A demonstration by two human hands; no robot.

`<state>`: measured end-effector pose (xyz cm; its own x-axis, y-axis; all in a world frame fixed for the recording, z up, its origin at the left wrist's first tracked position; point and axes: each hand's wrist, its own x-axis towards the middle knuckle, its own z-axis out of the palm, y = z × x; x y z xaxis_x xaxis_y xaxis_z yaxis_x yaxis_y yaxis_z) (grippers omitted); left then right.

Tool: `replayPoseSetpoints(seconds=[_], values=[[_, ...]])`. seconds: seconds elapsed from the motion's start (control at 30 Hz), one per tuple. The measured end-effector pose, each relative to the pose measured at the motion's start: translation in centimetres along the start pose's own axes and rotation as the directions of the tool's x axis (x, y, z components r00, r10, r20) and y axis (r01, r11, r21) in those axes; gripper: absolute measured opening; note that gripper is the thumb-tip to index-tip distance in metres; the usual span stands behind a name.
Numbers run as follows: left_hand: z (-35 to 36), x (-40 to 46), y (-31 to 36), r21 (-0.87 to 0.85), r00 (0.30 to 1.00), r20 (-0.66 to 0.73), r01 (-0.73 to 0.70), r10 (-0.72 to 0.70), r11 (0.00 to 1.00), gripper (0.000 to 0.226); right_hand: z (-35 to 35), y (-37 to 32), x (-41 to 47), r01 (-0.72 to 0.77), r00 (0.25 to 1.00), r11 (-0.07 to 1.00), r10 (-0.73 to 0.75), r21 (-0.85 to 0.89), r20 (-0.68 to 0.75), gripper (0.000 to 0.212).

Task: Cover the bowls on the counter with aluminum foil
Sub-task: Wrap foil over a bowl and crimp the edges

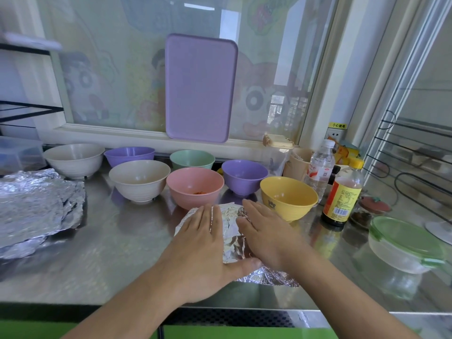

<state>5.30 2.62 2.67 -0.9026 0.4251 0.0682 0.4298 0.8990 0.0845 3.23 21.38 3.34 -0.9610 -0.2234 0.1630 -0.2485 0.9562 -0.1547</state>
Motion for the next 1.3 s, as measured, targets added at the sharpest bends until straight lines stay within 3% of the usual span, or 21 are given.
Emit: replayPoseSetpoints(seconds=[0.07,0.17,0.27,0.4,0.5,0.67,0.83,0.9,0.97,1.0,1.07,1.13,1.2,1.3], values=[[0.1,0.2,0.0,0.032,1.0,-0.015,-0.019,0.019,0.999,0.136,-0.6,-0.9,0.9,0.008,1.0,1.0,-0.008,0.013,-0.017,0.068],[0.4,0.4,-0.3,0.069,0.998,-0.056,-0.039,0.042,0.997,0.138,0.0,-1.5,2.4,0.158,0.987,0.987,-0.157,-0.025,0.047,0.081],[0.4,0.3,-0.4,0.061,0.996,-0.077,-0.039,0.043,0.997,0.136,0.3,-1.0,3.0,0.113,0.992,0.993,-0.114,0.022,0.044,0.079],[0.0,0.2,-0.3,0.058,0.997,-0.065,-0.04,0.044,0.998,0.136,-0.4,-0.8,2.6,0.029,0.999,0.997,-0.033,0.072,0.042,0.051],[0.0,0.2,-0.4,0.038,0.998,-0.052,-0.035,0.037,0.999,0.14,-0.6,-0.3,2.3,0.01,0.997,0.996,-0.017,0.091,0.074,0.051],[0.3,0.4,-0.6,0.01,0.998,-0.047,-0.028,0.029,1.0,0.145,-0.2,0.5,0.7,-0.012,0.999,0.963,0.0,0.271,0.044,0.053],[0.1,0.4,-0.7,-0.048,1.0,0.017,-0.016,0.017,0.999,0.148,0.2,1.6,-0.5,-0.065,0.997,0.955,0.048,0.288,0.066,0.057],[-0.7,0.4,-0.8,-0.121,0.999,0.047,-0.004,0.01,0.993,0.141,0.3,1.5,-0.9,-0.01,0.999,0.971,0.022,0.237,-0.048,0.055],[-1.3,1.1,-0.8,-0.222,1.0,-0.014,0.008,-0.011,0.975,0.121,1.3,2.3,-0.6,0.079,0.994,0.971,-0.059,0.228,-0.093,0.047],[-1.4,1.6,-0.8,-0.25,0.998,-0.059,0.005,-0.02,0.968,0.108,1.0,1.9,-0.6,0.037,0.999,0.955,-0.035,0.295,-0.01,0.047],[-1.2,2.9,-0.7,-0.233,0.995,-0.093,-0.001,-0.022,0.973,0.094,0.6,1.4,-0.9,0.012,0.998,0.941,0.008,0.34,-0.057,0.059],[-1.0,3.7,-0.4,-0.199,0.998,-0.065,0.0,-0.013,0.98,0.089,0.8,1.4,-1.2,0.108,0.987,0.952,-0.069,0.286,-0.144,0.076],[-0.9,4.1,-0.5,-0.21,0.999,-0.036,0.004,-0.012,0.978,0.077,0.8,1.5,-1.3,0.02,0.994,0.943,0.016,0.333,-0.104,0.059],[-1.0,4.0,-1.0,-0.289,0.999,-0.047,-0.001,-0.013,0.957,0.069,0.9,2.0,-1.3,-0.079,0.996,0.928,0.092,0.365,-0.018,0.057]])
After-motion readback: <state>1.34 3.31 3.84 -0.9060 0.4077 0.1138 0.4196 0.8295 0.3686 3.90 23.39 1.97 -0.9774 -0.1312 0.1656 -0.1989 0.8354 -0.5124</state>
